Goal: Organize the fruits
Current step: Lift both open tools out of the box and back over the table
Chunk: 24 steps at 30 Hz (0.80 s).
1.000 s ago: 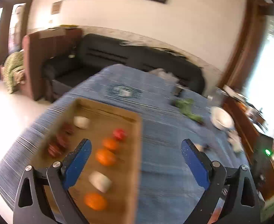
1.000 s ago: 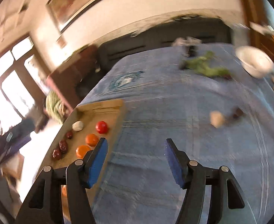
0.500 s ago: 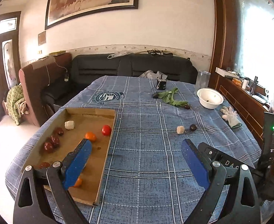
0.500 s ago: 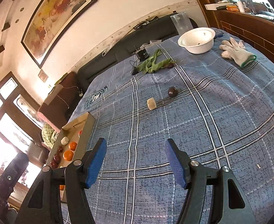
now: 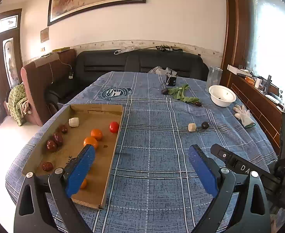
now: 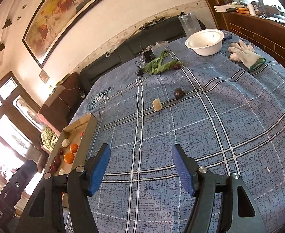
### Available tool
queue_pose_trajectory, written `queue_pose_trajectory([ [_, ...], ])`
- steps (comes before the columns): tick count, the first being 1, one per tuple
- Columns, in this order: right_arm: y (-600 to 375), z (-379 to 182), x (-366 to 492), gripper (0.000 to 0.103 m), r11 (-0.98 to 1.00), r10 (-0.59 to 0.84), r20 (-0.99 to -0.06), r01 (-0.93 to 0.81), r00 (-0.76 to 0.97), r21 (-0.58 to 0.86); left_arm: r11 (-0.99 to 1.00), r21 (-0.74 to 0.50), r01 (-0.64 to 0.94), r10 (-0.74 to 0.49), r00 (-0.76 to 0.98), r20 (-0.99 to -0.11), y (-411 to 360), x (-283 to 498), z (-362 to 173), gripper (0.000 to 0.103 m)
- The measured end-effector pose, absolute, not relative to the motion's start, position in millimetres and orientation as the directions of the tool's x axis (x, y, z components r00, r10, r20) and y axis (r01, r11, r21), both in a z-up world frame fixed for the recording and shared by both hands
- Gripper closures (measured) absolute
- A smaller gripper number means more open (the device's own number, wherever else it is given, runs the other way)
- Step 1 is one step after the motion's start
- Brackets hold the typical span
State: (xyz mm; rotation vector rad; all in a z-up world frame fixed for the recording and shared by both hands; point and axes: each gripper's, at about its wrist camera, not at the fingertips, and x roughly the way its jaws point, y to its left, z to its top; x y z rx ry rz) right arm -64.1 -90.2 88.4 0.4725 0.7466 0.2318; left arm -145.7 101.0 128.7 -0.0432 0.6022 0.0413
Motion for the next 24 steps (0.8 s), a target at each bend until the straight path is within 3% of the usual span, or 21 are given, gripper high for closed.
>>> queue_pose_trajectory([
  [24,-110,69,-46,0.032,0.889,0.302,-0.666,0.052,0.682,0.456,0.996,-0.086,-0.005,-0.056,0.715,-0.697,104,-110,85,0.006],
])
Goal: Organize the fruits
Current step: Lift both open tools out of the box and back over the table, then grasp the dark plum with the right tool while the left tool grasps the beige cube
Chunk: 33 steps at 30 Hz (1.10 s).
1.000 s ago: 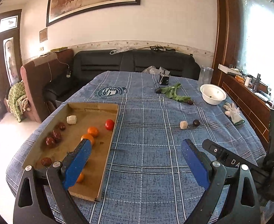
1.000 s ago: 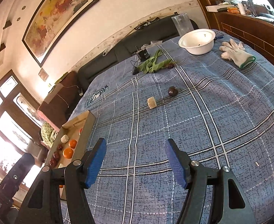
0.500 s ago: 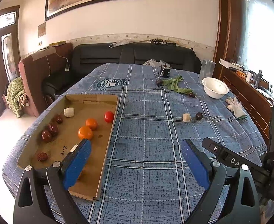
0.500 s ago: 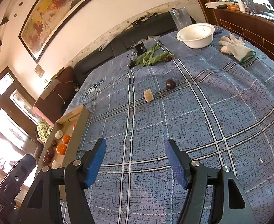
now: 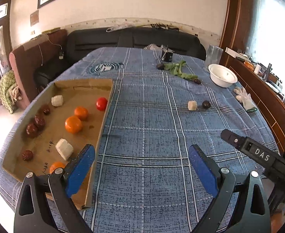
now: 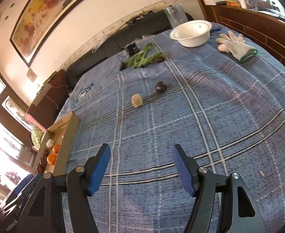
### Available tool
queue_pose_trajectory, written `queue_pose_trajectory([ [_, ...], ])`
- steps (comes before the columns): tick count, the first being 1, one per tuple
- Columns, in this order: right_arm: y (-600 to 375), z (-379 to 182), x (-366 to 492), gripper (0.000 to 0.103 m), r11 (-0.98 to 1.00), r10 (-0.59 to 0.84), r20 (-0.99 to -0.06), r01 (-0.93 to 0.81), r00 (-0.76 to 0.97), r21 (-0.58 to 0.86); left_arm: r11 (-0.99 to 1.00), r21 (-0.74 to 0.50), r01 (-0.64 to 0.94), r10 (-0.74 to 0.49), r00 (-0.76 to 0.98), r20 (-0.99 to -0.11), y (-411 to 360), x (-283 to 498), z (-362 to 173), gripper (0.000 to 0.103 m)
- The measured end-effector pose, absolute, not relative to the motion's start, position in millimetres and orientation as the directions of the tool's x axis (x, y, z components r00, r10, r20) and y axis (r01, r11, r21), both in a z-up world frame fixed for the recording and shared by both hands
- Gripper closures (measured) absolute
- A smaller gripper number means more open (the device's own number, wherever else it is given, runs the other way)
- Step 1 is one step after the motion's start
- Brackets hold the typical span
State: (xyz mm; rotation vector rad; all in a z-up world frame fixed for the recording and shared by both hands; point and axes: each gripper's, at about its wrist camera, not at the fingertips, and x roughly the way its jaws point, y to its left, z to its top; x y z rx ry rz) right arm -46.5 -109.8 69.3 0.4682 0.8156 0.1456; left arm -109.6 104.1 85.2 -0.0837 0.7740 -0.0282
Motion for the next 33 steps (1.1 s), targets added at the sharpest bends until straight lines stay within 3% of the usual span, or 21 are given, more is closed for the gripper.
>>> queue_pose_trajectory([
  [12,-133,70,-28,0.033,0.924,0.236,-0.707,0.071,0.667,0.375,0.997,-0.082,0.016,-0.07,0.691,-0.72,97,-99,69,0.006],
  [17,-128,81,14,0.034,0.964,0.203,-0.721,-0.006,0.662,0.265,0.994,-0.099,0.042,-0.1,0.686,-0.721,93,-95,66,0.007],
  [20,-127,76,51,0.05,0.985,0.13,-0.738,0.0,0.662,0.173,0.992,-0.11,0.06,-0.122,0.677,-0.726,91,-91,65,0.02],
  [21,-128,72,62,0.05,0.985,0.127,-0.746,0.003,0.654,0.171,0.992,-0.114,0.063,-0.126,0.672,-0.73,91,-89,64,0.025],
  [30,-115,39,121,0.052,0.991,0.12,-0.782,-0.024,0.612,0.133,0.991,-0.132,0.036,-0.125,0.634,-0.763,95,-67,55,0.026],
  [31,-114,38,123,0.057,0.991,0.122,-0.784,-0.032,0.609,0.13,0.991,-0.131,0.037,-0.124,0.631,-0.766,94,-65,54,0.026],
  [32,-114,39,123,0.071,0.99,0.128,-0.781,-0.038,0.612,0.132,0.991,-0.128,0.039,-0.124,0.628,-0.769,92,-61,54,0.026],
  [33,-114,38,123,0.074,0.989,0.142,-0.78,-0.047,0.61,0.143,0.991,-0.127,0.043,-0.126,0.623,-0.772,88,-58,54,0.026],
])
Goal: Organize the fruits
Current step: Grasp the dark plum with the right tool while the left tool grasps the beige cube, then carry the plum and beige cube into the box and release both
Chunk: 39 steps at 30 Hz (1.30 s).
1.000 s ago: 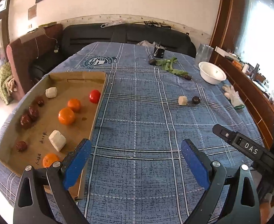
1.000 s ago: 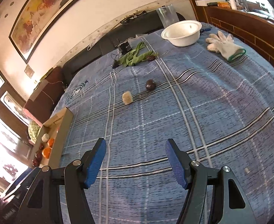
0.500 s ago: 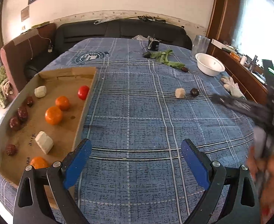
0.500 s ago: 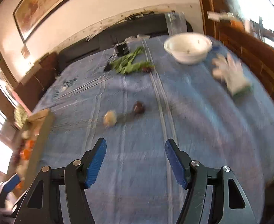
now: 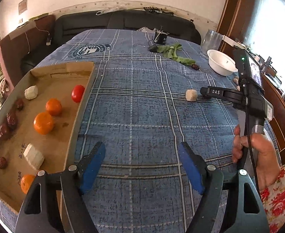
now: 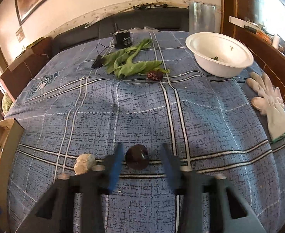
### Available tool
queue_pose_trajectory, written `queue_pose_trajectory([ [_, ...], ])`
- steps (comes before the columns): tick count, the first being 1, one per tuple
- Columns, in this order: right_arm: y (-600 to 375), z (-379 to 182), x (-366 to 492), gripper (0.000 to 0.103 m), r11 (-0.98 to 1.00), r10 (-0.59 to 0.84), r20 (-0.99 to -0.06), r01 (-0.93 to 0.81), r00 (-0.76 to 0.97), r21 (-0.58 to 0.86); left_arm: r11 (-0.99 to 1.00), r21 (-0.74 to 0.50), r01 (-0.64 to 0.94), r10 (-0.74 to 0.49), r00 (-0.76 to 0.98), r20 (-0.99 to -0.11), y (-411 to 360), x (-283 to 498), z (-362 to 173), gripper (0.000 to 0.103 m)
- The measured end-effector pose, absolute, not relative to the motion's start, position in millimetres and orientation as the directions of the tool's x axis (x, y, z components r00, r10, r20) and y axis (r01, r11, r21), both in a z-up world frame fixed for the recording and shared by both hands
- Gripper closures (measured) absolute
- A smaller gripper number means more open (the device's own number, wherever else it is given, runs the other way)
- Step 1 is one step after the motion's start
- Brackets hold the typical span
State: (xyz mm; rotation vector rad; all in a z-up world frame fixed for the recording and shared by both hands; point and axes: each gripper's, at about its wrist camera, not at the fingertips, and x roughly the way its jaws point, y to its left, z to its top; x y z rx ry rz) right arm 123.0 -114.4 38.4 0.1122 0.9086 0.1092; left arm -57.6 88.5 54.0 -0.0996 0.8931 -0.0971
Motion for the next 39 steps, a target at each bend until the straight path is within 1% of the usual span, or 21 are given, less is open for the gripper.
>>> queue_pose_trajectory([
  [2,-117,38,121,0.078,0.984,0.167,-0.774,-0.054,0.61,0.169,0.989,-0.137,0.059,-0.144,0.61,-0.779,82,-50,54,0.026],
  [9,-132,52,94,0.078,0.983,0.165,-0.763,-0.042,0.625,0.178,0.985,-0.12,0.124,-0.17,0.603,-0.779,45,-12,57,0.026],
  [12,-147,57,77,0.078,0.98,0.164,-0.746,-0.023,0.645,0.196,0.986,-0.114,0.119,-0.163,0.598,-0.785,33,14,50,0.026],
  [15,-165,60,66,0.078,0.972,0.169,-0.726,0.008,0.667,0.233,0.984,-0.137,0.116,-0.179,0.571,-0.801,22,41,38,0.026],
  [18,-175,58,65,0.078,0.961,0.185,-0.72,0.029,0.668,0.274,0.979,-0.154,0.136,-0.204,0.574,-0.793,7,57,31,0.03],
  [20,-176,55,66,0.078,0.959,0.192,-0.724,0.031,0.663,0.282,0.98,-0.131,0.151,-0.195,0.589,-0.784,0,64,27,0.031],
  [21,-175,54,67,0.078,0.958,0.196,-0.725,0.029,0.66,0.285,0.981,-0.121,0.152,-0.189,0.591,-0.784,-3,67,24,0.032],
  [23,-172,52,69,0.078,0.958,0.204,-0.727,0.021,0.655,0.287,0.978,-0.132,0.164,-0.204,0.579,-0.789,-6,73,18,0.043],
  [24,-172,52,69,0.078,0.958,0.206,-0.728,0.018,0.654,0.288,0.974,-0.145,0.173,-0.219,0.566,-0.795,-7,76,14,0.056],
  [26,-169,51,68,0.078,0.957,0.214,-0.728,0.01,0.651,0.291,0.973,-0.138,0.187,-0.223,0.58,-0.783,-8,77,14,0.066],
  [27,-169,50,68,0.078,0.957,0.217,-0.729,0.007,0.649,0.291,0.965,-0.161,0.208,-0.253,0.569,-0.782,-8,77,12,0.078],
  [28,-168,49,68,0.078,0.957,0.218,-0.73,0.004,0.648,0.289,0.953,-0.201,0.225,-0.295,0.559,-0.775,-6,78,12,0.085],
  [31,-165,48,68,0.078,0.958,0.22,-0.73,-0.002,0.646,0.287,0.945,-0.243,0.22,-0.326,0.561,-0.761,0,77,11,0.087],
  [39,-165,48,67,0.078,0.955,0.226,-0.72,-0.004,0.656,0.296,0.945,-0.264,0.192,-0.327,0.583,-0.744,20,74,12,0.087],
])
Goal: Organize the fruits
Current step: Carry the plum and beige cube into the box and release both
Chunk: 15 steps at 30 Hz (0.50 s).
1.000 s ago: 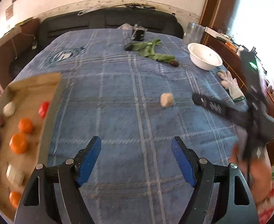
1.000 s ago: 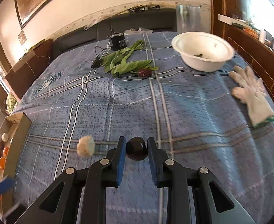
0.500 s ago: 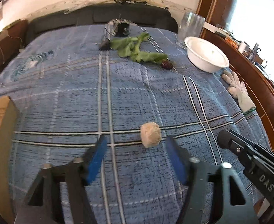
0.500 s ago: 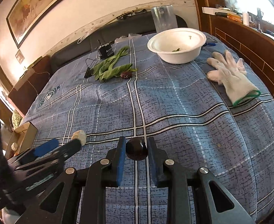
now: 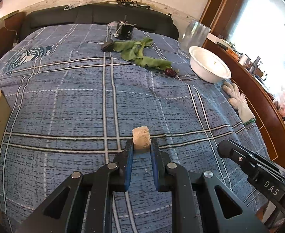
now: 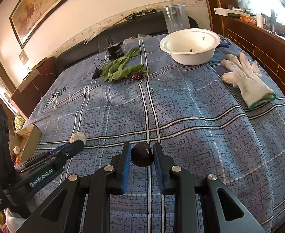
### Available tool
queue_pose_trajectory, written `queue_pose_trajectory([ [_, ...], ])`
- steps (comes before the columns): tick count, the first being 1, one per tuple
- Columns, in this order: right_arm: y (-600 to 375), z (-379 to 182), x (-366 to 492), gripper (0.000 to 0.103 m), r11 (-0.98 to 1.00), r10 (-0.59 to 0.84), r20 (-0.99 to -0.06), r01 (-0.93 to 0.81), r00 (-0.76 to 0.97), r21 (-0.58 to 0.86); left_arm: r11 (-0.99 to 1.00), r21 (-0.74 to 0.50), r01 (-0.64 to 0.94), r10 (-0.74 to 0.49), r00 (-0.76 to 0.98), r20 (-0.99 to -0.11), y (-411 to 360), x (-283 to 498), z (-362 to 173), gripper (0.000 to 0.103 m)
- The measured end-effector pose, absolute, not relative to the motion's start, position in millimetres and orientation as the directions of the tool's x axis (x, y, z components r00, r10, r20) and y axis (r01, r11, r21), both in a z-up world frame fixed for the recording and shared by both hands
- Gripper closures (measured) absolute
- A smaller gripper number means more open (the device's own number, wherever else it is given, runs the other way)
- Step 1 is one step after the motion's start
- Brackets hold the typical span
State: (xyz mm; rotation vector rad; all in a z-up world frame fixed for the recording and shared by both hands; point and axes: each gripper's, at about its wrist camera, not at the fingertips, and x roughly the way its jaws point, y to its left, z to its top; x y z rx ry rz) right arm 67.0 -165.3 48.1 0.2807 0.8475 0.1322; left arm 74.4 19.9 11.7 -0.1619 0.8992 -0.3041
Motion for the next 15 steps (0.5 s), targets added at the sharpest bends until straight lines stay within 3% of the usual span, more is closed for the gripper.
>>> queue_pose_trajectory([
  [15,-174,51,62,0.078,0.881,0.384,-0.644,-0.054,0.661,0.47,0.946,-0.255,0.202,-0.324,0.646,-0.691,33,34,47,0.087],
])
